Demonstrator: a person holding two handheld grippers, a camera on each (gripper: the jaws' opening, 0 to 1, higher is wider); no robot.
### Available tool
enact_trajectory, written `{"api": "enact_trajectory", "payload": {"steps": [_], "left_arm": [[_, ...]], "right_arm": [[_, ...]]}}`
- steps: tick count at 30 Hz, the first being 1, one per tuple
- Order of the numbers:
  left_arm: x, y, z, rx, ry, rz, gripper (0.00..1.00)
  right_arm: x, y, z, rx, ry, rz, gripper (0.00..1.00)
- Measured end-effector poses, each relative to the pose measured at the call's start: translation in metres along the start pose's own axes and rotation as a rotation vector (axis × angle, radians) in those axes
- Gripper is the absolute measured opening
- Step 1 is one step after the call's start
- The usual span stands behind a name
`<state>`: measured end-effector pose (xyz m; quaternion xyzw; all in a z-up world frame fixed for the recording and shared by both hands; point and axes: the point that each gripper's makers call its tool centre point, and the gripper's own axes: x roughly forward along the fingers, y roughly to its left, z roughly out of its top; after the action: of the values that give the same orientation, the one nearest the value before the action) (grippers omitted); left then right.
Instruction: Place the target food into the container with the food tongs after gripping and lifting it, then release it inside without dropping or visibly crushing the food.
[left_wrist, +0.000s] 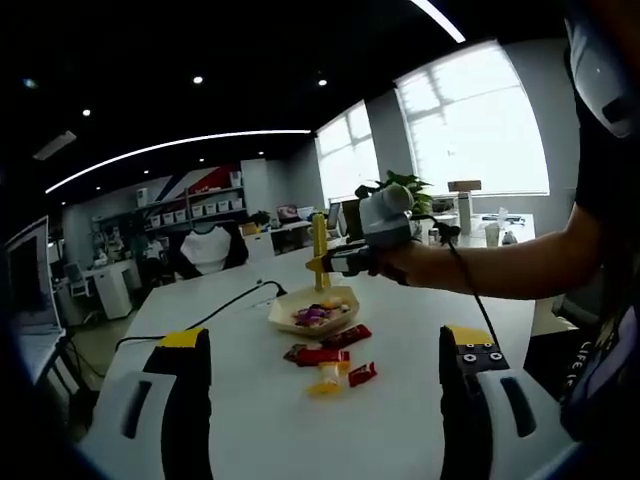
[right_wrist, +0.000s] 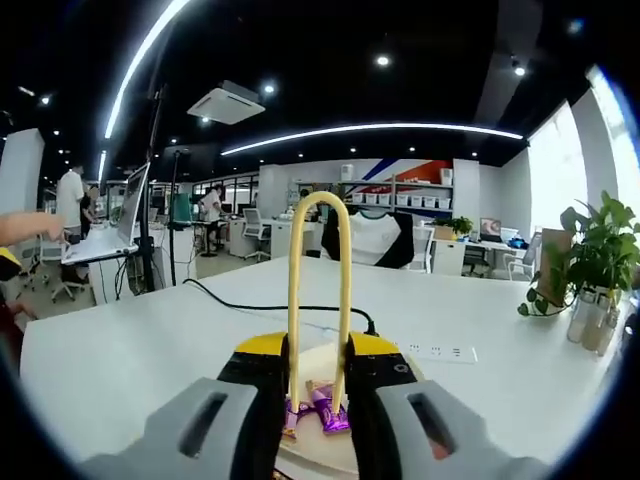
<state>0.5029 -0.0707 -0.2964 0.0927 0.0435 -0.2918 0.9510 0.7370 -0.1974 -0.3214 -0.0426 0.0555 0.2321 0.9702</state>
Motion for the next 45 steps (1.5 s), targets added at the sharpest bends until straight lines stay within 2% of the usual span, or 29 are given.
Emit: {"api": "enact_trajectory", "payload": {"steps": [8, 13, 15, 17, 20, 26, 29, 35, 38, 40, 41, 45], "left_arm": [[0.002, -0.004, -0.001, 0.001, 0.005, -0.011, 0.99], [0.003, -0.006, 0.001, 0.002, 0.000, -0.014, 0.99], [0.004, -0.007, 0.000, 0.002, 0.000, -0.016, 0.99], [0.004, -0.008, 0.000, 0.001, 0.001, -0.018, 0.99], [0.004, -0.008, -0.001, 0.001, 0.003, -0.019, 0.99], [0.004, -0.007, -0.001, -0.001, 0.005, -0.015, 0.98], [0.004, -0.007, -0.001, 0.000, 0.007, -0.014, 0.98], [0.004, -0.005, -0.001, -0.002, 0.008, -0.008, 0.99], [0.004, -0.005, -0.001, -0.003, 0.006, -0.007, 0.98], [0.004, -0.005, -0.002, -0.003, 0.009, -0.008, 0.98], [0.004, -0.005, -0.001, -0.001, 0.008, -0.009, 0.98], [0.004, -0.005, -0.001, 0.003, 0.009, -0.010, 0.98]], "right_arm": [[-0.008, -0.001, -0.001, -0.010, -0.012, 0.032, 0.18], [-0.014, 0.001, 0.000, -0.017, -0.024, 0.077, 0.19], [-0.018, 0.011, 0.000, -0.026, -0.035, 0.132, 0.19], [-0.023, 0.012, -0.002, -0.016, -0.035, 0.148, 0.19], [-0.031, 0.028, -0.004, -0.043, -0.073, 0.276, 0.20], [-0.038, 0.028, -0.013, -0.026, -0.070, 0.323, 0.20], [-0.043, 0.033, -0.014, -0.015, -0.084, 0.384, 0.21], [-0.050, 0.035, -0.017, -0.039, -0.090, 0.447, 0.21], [-0.058, 0.042, -0.017, -0.042, -0.112, 0.524, 0.21], [-0.059, 0.043, -0.020, -0.052, -0.111, 0.542, 0.21], [-0.063, 0.048, -0.025, -0.072, -0.102, 0.591, 0.21], [-0.064, 0.051, -0.035, -0.091, -0.084, 0.643, 0.21]]}}
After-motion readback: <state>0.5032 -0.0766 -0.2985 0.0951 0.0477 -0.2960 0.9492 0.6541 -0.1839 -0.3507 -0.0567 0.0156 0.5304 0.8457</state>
